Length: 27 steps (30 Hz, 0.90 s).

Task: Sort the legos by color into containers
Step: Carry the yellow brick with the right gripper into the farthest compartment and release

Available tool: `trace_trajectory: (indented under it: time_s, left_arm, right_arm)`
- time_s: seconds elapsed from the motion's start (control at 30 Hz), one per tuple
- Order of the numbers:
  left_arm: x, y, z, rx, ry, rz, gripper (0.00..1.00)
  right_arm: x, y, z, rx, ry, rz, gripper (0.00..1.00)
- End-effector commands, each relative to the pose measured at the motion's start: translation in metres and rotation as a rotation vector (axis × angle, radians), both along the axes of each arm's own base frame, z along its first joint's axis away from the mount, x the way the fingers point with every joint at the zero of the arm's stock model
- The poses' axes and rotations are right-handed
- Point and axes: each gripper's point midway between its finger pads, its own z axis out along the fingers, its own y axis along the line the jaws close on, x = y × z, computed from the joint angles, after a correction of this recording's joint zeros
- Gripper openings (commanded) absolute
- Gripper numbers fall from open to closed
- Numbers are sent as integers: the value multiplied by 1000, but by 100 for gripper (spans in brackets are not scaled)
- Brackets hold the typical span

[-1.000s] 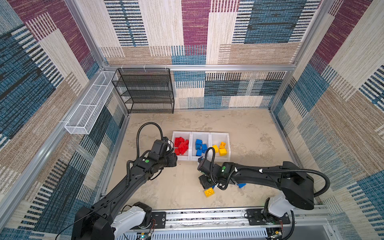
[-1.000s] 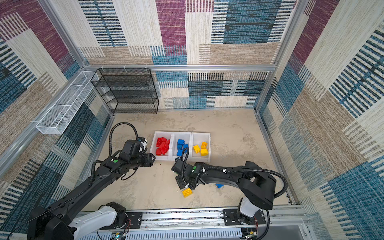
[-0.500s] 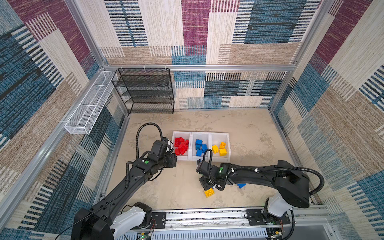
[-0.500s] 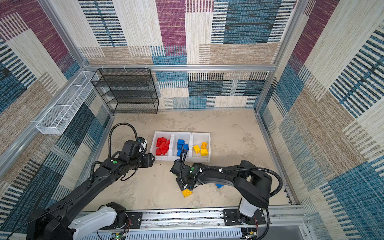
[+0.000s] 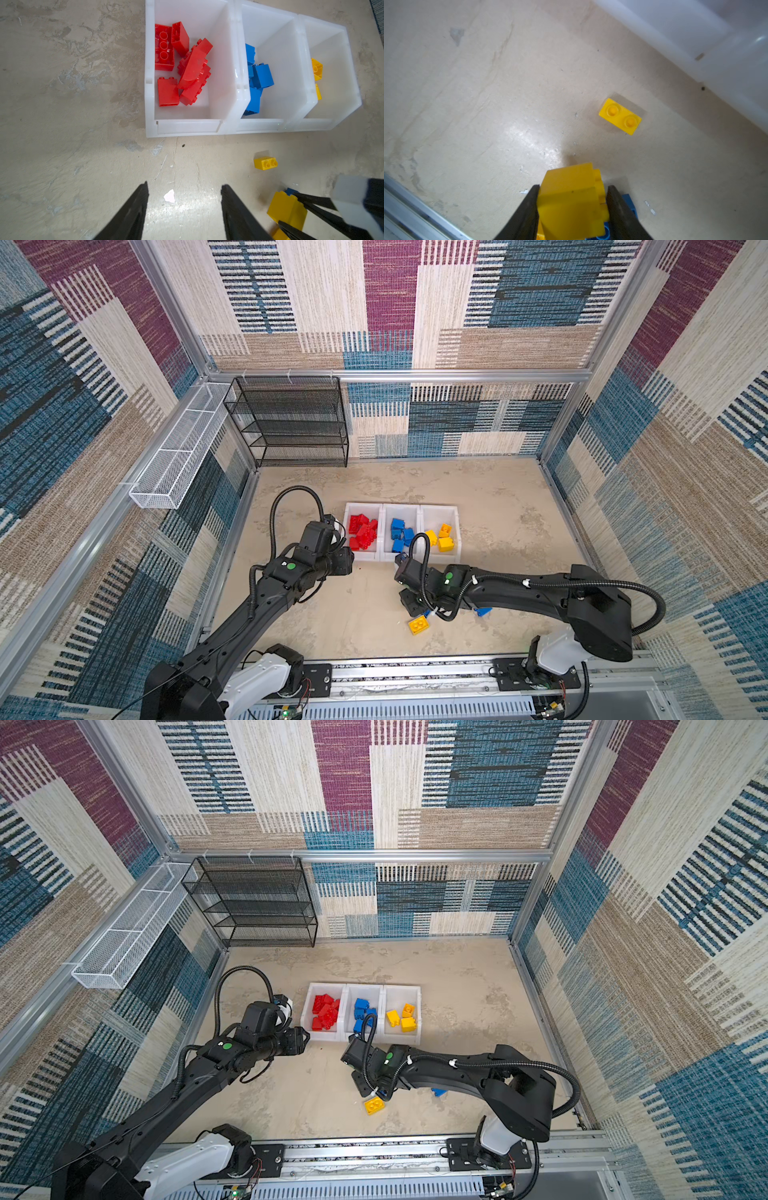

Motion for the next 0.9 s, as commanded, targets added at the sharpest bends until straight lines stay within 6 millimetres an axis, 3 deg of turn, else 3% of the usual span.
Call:
trace_trajectory:
  time_s: [0.0, 0.2, 0.3, 0.47, 0.63, 0.87]
  left_arm:
    - [-3, 1, 0, -16, 12, 18, 59]
    - [-6, -4, 1, -53, 24, 11, 59]
    - [-9, -7, -2, -73, 40, 7, 59]
    - [-15, -10, -6, -94, 57, -1, 59]
    - [-23, -12, -12, -105, 74, -9, 59]
    - [-30, -16, -18, -106, 90, -21, 59]
  right_arm:
    - [22, -2, 27, 36, -74, -25, 39]
    - [90, -43, 67, 54, -190, -168, 39]
    - [125, -67, 72, 42, -229, -252, 39]
    - [170, -86, 63, 30, -236, -336, 39]
    - [201, -92, 51, 39, -214, -378, 39]
    - [218, -90, 53, 43, -214, -396, 65]
